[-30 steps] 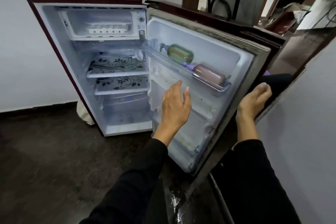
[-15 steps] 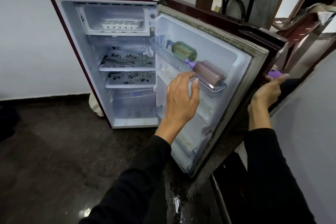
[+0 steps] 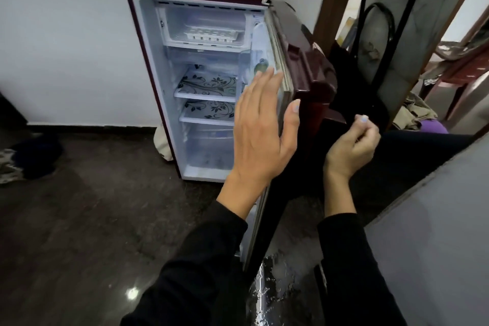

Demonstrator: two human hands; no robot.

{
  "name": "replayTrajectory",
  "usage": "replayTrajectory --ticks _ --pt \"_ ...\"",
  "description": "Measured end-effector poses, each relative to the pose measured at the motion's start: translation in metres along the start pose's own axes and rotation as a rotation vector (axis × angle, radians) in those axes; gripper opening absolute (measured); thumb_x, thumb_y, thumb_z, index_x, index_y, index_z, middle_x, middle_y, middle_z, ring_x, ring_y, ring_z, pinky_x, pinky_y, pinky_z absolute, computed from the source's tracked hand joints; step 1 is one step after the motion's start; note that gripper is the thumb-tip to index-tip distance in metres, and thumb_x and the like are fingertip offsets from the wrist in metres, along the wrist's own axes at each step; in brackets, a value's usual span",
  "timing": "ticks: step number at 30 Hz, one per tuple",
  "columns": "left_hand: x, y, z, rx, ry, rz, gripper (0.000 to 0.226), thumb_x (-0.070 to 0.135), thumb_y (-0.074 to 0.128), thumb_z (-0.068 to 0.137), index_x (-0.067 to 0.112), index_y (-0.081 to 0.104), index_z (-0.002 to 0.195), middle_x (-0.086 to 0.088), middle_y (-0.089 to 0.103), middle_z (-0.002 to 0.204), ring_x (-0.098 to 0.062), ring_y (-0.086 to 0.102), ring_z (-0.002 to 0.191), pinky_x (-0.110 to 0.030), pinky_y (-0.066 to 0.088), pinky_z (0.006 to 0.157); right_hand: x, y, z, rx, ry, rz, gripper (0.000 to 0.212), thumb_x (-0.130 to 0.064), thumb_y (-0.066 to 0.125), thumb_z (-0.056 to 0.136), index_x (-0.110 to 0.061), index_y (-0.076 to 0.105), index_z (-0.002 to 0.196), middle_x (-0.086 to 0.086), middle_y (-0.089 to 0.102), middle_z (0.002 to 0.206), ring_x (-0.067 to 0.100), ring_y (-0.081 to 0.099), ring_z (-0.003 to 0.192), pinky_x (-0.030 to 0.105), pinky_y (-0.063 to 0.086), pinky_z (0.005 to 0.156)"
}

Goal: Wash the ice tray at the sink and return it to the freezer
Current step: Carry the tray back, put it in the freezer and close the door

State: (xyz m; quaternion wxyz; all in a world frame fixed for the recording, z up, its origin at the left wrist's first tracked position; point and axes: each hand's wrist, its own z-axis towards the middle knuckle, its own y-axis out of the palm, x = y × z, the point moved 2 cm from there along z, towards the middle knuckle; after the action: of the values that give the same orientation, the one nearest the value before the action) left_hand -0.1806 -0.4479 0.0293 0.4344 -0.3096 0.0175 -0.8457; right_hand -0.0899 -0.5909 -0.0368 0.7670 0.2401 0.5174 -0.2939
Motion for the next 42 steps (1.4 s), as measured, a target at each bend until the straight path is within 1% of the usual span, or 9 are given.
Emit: replayTrajectory --ticks 4,7,11,15,18,24,29,32,42 --pt "-0.017 -0.035 0.011 0.029 0.023 0.090 0.050 0.028 0.041 0.098 -0.003 0.045 0.138 -0.017 0.047 0.144 -0.029 0.038 0.139 -0.043 0.031 0.114 -0.016 0.038 -0.042 -0.269 0.071 0.051 0.039 -0.037 0.037 0.101 -0.016 0.069 0.095 -0.013 0.065 0.081 -0.004 0.059 0.077 0.013 0.044 0.074" --pt "-0.039 -0.060 0.022 0.057 0.061 0.177 0.049 0.027 0.043 0.098 -0.003 0.046 0.137 -0.018 0.047 0.143 -0.030 0.038 0.139 -0.044 0.032 0.113 -0.027 0.063 -0.080 -0.267 0.079 0.056 0.034 -0.032 0.038 0.099 -0.017 0.065 0.085 -0.012 0.058 0.066 0.000 0.054 0.063 0.025 0.044 0.066" --pt "-0.075 -0.090 0.038 0.070 0.085 0.277 0.042 0.025 0.045 0.097 0.000 0.054 0.131 -0.018 0.049 0.142 -0.031 0.041 0.136 -0.049 0.034 0.110 -0.040 0.098 -0.123 -0.309 0.056 0.060 0.028 -0.018 0.040 0.098 -0.011 0.061 0.081 -0.012 0.050 0.059 -0.006 0.050 0.053 0.014 0.035 0.054" --pt "-0.117 -0.118 0.055 0.041 0.137 0.376 0.035 0.022 0.047 0.097 0.002 0.063 0.121 -0.015 0.056 0.135 -0.031 0.044 0.134 -0.049 0.034 0.110 -0.051 0.136 -0.168 -0.391 0.044 0.077 0.036 -0.022 0.040 0.099 -0.012 0.047 0.066 -0.010 0.043 0.052 0.001 0.042 0.045 0.021 0.036 0.048" --pt "-0.154 -0.134 0.069 -0.012 0.151 0.427 0.037 0.022 0.047 0.097 0.001 0.060 0.124 -0.015 0.058 0.133 -0.031 0.044 0.134 -0.045 0.032 0.113 -0.058 0.170 -0.196 -0.450 0.039 0.072 0.039 -0.026 0.039 0.099 -0.015 0.046 0.063 -0.009 0.045 0.052 0.002 0.043 0.045 0.024 0.038 0.050" --pt "-0.235 -0.157 0.106 -0.143 0.130 0.604 0.051 0.027 0.036 0.097 -0.003 0.046 0.138 -0.020 0.042 0.148 -0.036 0.029 0.143 -0.045 0.016 0.119 -0.063 0.247 -0.243 -0.543 0.021 0.053 0.046 -0.051 0.033 0.095 -0.019 0.054 0.070 -0.005 0.060 0.060 0.017 0.063 0.060 0.046 0.055 0.067" --pt "-0.298 -0.164 0.141 -0.257 0.179 0.628 0.055 0.028 0.028 0.099 -0.003 0.034 0.145 -0.021 0.031 0.154 -0.035 0.021 0.146 -0.044 0.010 0.121 -0.063 0.304 -0.271 -0.606 0.023 0.026 0.054 -0.063 0.029 0.092 -0.020 0.059 0.082 -0.001 0.066 0.073 0.018 0.066 0.071 0.045 0.054 0.073" --pt "-0.330 -0.165 0.158 -0.283 0.180 0.639 0.057 0.028 0.026 0.100 -0.004 0.030 0.147 -0.021 0.026 0.155 -0.035 0.018 0.147 -0.040 0.003 0.120 -0.066 0.331 -0.280 -0.685 0.007 -0.018 0.053 -0.056 0.030 0.096 -0.012 0.060 0.093 0.001 0.067 0.082 0.018 0.065 0.078 0.038 0.051 0.075" --pt "-0.416 -0.153 0.212 -0.294 0.077 0.582 0.060 0.034 0.021 0.100 -0.003 0.026 0.148 -0.020 0.022 0.157 -0.032 0.015 0.148 -0.044 0.009 0.122 -0.065 0.420 -0.277 -0.939 -0.042 -0.110 0.047 -0.051 0.035 0.098 -0.010 0.057 0.094 0.001 0.061 0.079 0.021 0.062 0.080 0.035 0.046 0.074"
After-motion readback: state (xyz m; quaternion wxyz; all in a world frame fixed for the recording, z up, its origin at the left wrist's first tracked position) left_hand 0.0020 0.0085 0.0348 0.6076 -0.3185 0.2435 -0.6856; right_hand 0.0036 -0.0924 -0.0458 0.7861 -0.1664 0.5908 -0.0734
